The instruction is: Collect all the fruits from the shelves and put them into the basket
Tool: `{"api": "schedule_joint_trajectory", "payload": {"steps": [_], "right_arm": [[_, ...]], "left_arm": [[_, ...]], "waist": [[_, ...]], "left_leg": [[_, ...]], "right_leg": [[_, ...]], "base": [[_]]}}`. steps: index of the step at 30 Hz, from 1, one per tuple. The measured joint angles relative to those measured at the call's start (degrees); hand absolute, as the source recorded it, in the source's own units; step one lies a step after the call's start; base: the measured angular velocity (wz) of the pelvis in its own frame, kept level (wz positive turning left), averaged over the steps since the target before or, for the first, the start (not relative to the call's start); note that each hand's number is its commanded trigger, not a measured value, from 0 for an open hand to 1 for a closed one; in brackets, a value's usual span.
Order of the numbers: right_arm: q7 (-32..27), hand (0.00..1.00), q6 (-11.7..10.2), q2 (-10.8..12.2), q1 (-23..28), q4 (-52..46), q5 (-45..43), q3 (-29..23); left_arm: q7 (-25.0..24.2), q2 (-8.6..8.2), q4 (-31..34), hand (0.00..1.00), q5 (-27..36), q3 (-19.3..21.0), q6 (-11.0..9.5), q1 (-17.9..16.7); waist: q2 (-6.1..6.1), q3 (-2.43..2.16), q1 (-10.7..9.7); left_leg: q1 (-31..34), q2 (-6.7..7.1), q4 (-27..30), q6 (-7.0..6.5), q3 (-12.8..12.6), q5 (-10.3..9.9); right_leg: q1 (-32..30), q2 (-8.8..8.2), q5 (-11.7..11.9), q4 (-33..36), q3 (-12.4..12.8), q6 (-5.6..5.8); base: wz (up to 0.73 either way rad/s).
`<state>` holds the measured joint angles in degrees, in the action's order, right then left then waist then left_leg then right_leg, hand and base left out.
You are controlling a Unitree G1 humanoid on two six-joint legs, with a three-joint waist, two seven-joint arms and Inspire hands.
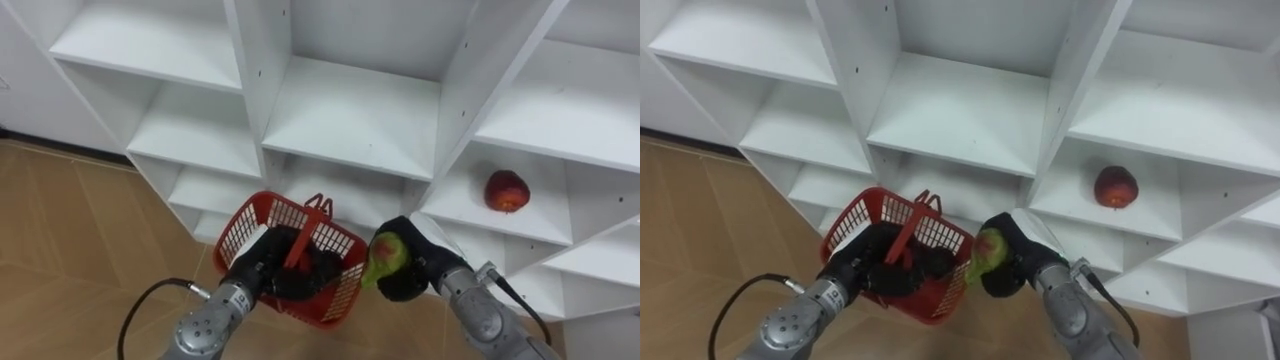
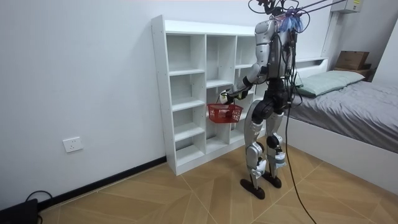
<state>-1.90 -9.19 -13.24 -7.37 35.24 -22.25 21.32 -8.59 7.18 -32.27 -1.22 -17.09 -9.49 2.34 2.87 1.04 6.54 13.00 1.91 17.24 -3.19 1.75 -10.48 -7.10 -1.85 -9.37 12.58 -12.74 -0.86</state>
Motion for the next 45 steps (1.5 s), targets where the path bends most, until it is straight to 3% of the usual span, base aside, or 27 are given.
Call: {"api": "schedule_joint_trajectory", "payload": {"steps": [6,10,29,30,32,33,34,45], "right_arm": [[-0.02,1.00,0.58,0.45,-0.55,0.03,-0.04,-0.02],[-0.02,1.00,0.94,2.05,-0.56,0.04,-0.05,-0.02],[0.98,1.00,1.58,4.20,-1.48,4.00,-0.49,1.32],[1.23,0.97,1.58,4.28,-1.64,4.17,-0.50,1.32],[1.29,0.50,1.59,4.35,-1.82,4.41,-0.48,1.38],[1.29,0.09,1.62,4.34,-2.01,4.57,-0.48,1.63],[1.33,0.00,1.65,4.34,-2.14,4.59,-0.48,1.71],[2.69,0.00,1.65,4.37,-2.18,4.79,-0.41,2.32]], "left_arm": [[-0.87,-0.36,0.06,1.00,0.71,-0.14,0.03,0.47],[-1.11,-0.42,0.12,1.00,0.71,-0.70,0.04,0.49],[-3.39,-0.89,0.10,1.00,1.14,-3.50,0.31,0.49],[-3.39,-0.89,0.10,1.00,1.14,-3.50,0.31,0.48],[-3.38,-0.86,0.10,1.00,1.14,-3.47,0.31,0.48],[-3.37,-0.85,0.10,1.00,1.15,-3.46,0.32,0.48],[-3.36,-0.82,0.10,1.00,1.15,-3.45,0.33,0.48],[-3.36,-1.02,0.28,1.00,1.14,-3.39,0.33,0.69]], "waist": [[0.25,0.15,-0.14],[0.64,0.38,-0.15],[0.57,0.42,-0.15],[0.57,0.42,-0.15],[0.54,0.42,-0.03],[0.54,0.43,0.02],[0.52,0.44,0.03],[0.53,0.43,-0.07]], "left_leg": [[-0.01,-0.02,-0.01,0.02,-0.34,0.01],[0.02,-0.05,-0.07,0.02,-0.56,0.01],[-0.57,-0.11,-0.93,-0.02,-1.31,0.03],[-0.60,-0.11,-0.93,-0.02,-1.32,0.04],[-0.67,-0.11,-0.86,-0.03,-1.31,0.04],[-0.70,-0.12,-0.81,-0.03,-1.33,0.05],[-0.70,-0.13,-0.83,-0.03,-1.33,0.05],[-0.67,-0.14,-0.89,-0.03,-1.31,0.05]], "right_leg": [[-0.01,-0.02,0.00,-0.01,0.00,0.00],[-0.04,0.01,0.00,-0.04,0.01,0.00],[0.04,0.31,0.00,-0.01,0.64,0.00],[0.04,0.31,0.00,-0.01,0.70,0.00],[0.03,0.32,0.00,-0.02,0.86,0.00],[0.02,0.31,0.00,-0.02,0.97,0.00],[-0.01,0.29,0.00,-0.03,1.00,0.00],[-0.09,0.31,0.00,-0.05,1.05,0.00]], "base": [[0.00],[0.00],[-0.01],[0.00],[0.00],[0.00],[0.00],[0.00]]}}
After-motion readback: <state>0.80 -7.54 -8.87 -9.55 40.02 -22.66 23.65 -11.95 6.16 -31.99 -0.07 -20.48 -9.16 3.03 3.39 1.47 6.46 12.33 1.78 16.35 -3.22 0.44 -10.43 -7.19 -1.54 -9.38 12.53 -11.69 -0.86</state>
